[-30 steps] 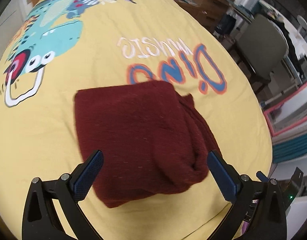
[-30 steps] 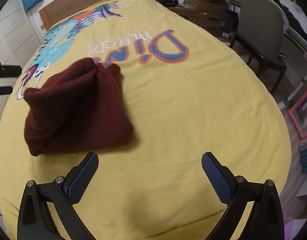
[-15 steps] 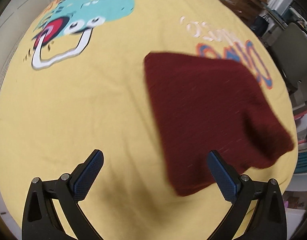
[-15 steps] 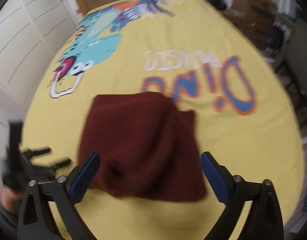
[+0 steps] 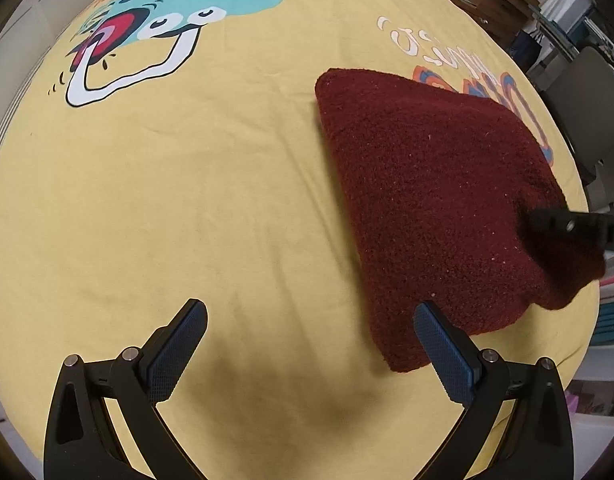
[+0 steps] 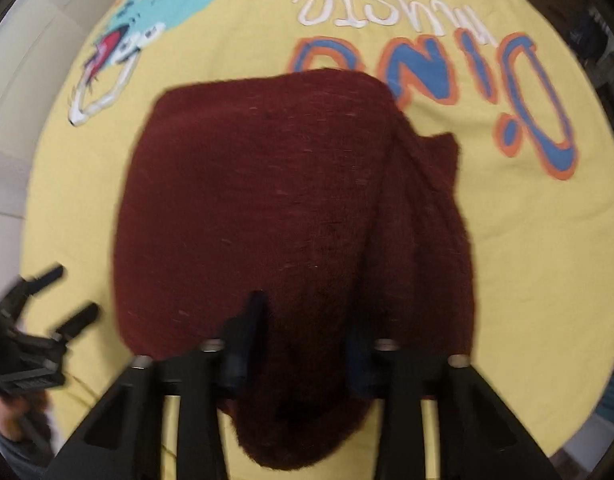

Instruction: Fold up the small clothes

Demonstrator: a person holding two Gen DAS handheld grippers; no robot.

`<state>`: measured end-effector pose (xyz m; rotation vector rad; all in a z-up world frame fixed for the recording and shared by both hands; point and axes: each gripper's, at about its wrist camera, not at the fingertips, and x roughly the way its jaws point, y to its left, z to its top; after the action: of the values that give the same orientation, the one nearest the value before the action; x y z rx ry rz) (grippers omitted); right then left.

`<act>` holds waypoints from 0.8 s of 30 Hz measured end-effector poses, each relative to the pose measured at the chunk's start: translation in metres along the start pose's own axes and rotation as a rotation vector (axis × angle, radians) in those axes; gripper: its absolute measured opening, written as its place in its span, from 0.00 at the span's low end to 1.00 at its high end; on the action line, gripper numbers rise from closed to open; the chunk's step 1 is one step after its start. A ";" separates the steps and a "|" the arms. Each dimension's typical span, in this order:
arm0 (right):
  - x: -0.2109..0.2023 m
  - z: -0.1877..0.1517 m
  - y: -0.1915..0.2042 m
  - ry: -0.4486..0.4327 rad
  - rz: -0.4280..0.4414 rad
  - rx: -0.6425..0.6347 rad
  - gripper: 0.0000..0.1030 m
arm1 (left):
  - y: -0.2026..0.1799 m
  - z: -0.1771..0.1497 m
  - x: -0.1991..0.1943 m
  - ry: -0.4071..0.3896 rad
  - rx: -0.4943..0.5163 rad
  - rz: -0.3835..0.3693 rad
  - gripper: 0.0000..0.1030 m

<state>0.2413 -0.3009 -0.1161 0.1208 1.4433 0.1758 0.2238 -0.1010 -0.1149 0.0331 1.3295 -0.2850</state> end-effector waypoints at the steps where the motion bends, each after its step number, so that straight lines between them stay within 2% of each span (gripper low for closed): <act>1: -0.002 -0.002 -0.004 -0.015 0.003 -0.006 0.26 | -0.002 0.000 0.000 0.002 0.006 -0.002 0.99; 5: -0.026 -0.015 -0.018 -0.110 -0.019 -0.018 0.21 | -0.008 0.002 0.000 0.003 0.022 -0.013 0.99; 9: -0.051 -0.027 -0.037 -0.171 -0.097 -0.041 0.20 | -0.018 0.004 -0.005 -0.004 0.053 -0.003 0.99; 12: -0.053 -0.038 -0.052 -0.170 -0.146 -0.036 0.20 | -0.025 0.008 -0.007 -0.012 0.060 -0.015 0.99; 15: -0.034 -0.044 -0.072 -0.143 -0.168 0.004 0.20 | -0.032 0.009 -0.008 -0.016 0.065 -0.021 0.99; 17: -0.019 -0.049 -0.083 -0.126 -0.146 0.030 0.21 | -0.038 0.010 -0.004 -0.012 0.071 -0.025 0.99; 19: -0.006 -0.052 -0.090 -0.125 -0.112 0.075 0.27 | -0.044 0.011 -0.002 -0.006 0.079 -0.022 0.99; 24: -0.013 -0.054 -0.102 -0.159 -0.103 0.138 0.64 | -0.054 0.014 0.002 -0.003 0.085 -0.031 0.99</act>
<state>0.1910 -0.4045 -0.1297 0.1695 1.2989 -0.0178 0.2250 -0.1562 -0.1061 0.0833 1.3154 -0.3678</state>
